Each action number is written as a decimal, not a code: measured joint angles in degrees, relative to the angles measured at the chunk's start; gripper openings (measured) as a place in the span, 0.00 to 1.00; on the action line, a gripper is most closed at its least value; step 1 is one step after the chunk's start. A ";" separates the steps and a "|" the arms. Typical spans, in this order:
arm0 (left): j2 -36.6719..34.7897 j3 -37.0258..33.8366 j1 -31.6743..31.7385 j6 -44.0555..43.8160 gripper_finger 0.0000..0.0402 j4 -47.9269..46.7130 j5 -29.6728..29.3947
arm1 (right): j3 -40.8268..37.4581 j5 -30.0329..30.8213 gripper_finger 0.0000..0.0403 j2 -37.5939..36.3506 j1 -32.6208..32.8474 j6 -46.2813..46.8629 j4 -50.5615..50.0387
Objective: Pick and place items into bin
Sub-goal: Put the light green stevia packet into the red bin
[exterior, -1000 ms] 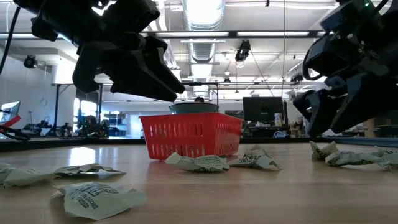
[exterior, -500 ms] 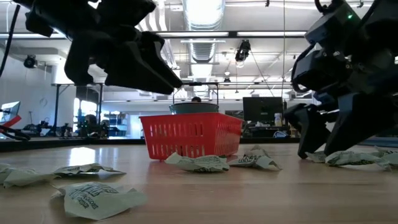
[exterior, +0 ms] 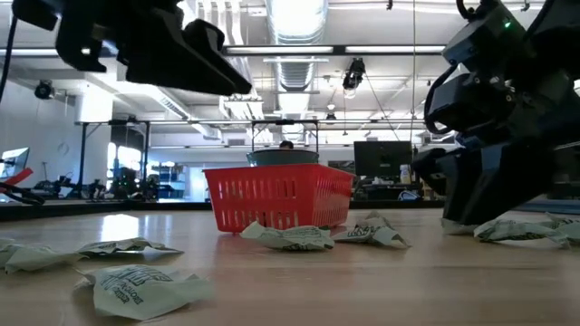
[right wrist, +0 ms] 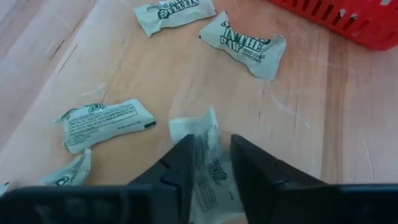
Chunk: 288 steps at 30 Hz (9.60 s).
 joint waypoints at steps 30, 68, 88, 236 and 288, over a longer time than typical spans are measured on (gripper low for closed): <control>-1.05 -0.19 -6.98 -19.57 0.44 -14.99 5.29 | 7.08 20.75 0.02 -5.55 0.02 -20.80 11.00; -1.02 0.03 -11.53 -36.51 0.44 -23.57 9.04 | 17.62 20.83 0.34 5.78 -4.28 -19.62 4.96; 1.67 -0.08 -22.18 -64.31 0.44 -32.98 4.60 | 17.33 20.28 0.31 0.35 0.46 -14.02 -8.01; 7.96 8.71 4.10 3.10 0.35 -10.72 -1.15 | 16.68 2.72 0.35 4.76 9.62 12.73 -22.40; -5.12 8.41 -2.10 -14.65 0.35 -29.59 -1.46 | 18.01 17.65 0.02 -3.02 9.27 -19.72 -12.58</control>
